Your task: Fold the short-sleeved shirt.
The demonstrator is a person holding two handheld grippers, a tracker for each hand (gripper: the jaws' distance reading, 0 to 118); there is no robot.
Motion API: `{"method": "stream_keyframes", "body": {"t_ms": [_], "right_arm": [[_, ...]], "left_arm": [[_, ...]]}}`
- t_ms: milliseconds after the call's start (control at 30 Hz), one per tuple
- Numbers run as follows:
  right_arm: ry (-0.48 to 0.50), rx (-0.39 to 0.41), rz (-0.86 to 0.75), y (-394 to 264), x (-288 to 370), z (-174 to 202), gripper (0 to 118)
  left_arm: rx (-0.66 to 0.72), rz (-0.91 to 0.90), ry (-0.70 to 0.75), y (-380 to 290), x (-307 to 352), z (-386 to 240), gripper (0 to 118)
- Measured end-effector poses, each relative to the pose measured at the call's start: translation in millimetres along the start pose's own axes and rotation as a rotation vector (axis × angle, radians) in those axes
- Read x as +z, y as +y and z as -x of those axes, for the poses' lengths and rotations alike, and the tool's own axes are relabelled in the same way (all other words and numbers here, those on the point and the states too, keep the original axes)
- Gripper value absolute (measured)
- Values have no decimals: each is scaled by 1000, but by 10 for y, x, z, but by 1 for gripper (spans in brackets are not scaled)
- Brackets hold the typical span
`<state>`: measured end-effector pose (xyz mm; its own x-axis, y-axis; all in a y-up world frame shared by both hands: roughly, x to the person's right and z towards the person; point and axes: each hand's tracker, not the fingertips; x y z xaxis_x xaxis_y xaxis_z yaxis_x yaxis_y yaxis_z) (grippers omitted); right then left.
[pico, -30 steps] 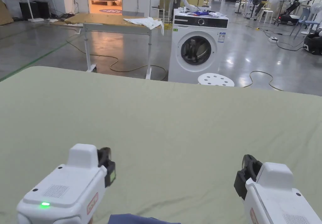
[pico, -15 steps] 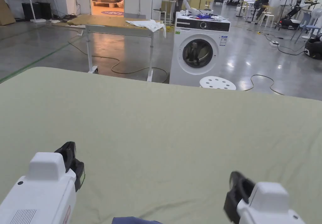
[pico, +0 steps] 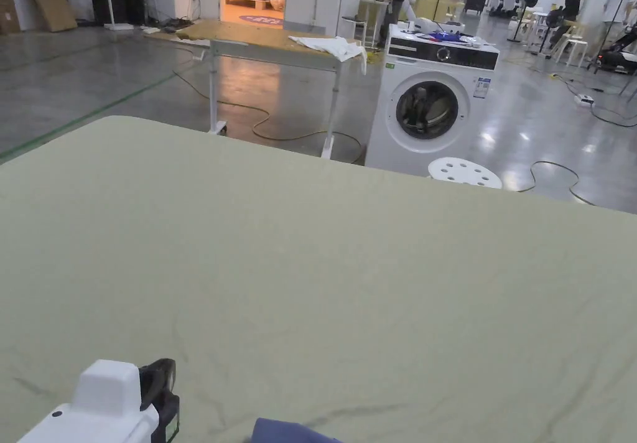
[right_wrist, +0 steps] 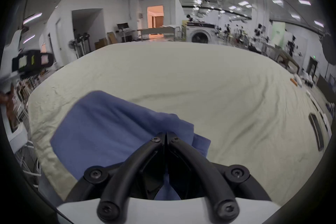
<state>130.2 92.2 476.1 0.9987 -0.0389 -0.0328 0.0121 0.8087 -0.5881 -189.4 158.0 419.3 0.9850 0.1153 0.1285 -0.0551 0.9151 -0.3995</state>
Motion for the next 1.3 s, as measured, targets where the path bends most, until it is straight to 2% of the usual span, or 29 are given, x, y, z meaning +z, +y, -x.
{"method": "stream_keyframes", "body": {"t_ms": [67,133,167,233,300,333,500,567,600,633,700,733,767,800,900,1100,1200,1300], "right_arm": [[-7,13,-2,24,3,-12,0],[-5,3,3,46,10,-24,0],[-5,1,7,48,-4,-30,0],[-9,-7,19,59,-22,-41,0],[-8,-10,26,60,-30,-47,0],[-7,-12,29,62,-35,-52,0],[-2,-14,33,58,-38,-66,0],[-1,-9,33,52,-37,-63,0],[0,-8,32,51,-37,-66,0],[1,-8,32,52,-35,-69,0],[1,-7,32,53,-26,-63,0],[-2,-4,31,51,-24,-65,0],[0,-3,31,47,-22,-72,0],[2,-3,30,47,-23,-71,0],[6,3,21,49,-9,-67,0],[36,23,-54,299,151,-24,0],[16,39,-123,574,200,-75,0],[4,32,-171,854,180,-198,0]], "left_arm": [[72,110,-114,-40,-31,41,8],[148,229,-247,-86,-116,92,22],[198,284,-309,-114,-188,121,33],[288,395,-429,-200,-325,165,66],[367,496,-522,-292,-489,184,83],[400,548,-563,-353,-571,184,84],[490,663,-666,-527,-902,69,84],[542,690,-767,-591,-1053,9,83],[572,704,-802,-619,-1091,-34,79],[605,720,-837,-643,-1151,-66,68],[626,737,-817,-672,-1245,-108,64],[586,747,-758,-702,-1258,-135,52],[570,736,-764,-711,-1260,-145,39],[582,730,-778,-725,-1250,-123,33],[630,719,-802,-712,-1172,-75,20],[650,684,-821,-428,-968,49,18],[581,637,-785,-128,-833,336,18],[573,611,-727,161,-719,818,18]]}}
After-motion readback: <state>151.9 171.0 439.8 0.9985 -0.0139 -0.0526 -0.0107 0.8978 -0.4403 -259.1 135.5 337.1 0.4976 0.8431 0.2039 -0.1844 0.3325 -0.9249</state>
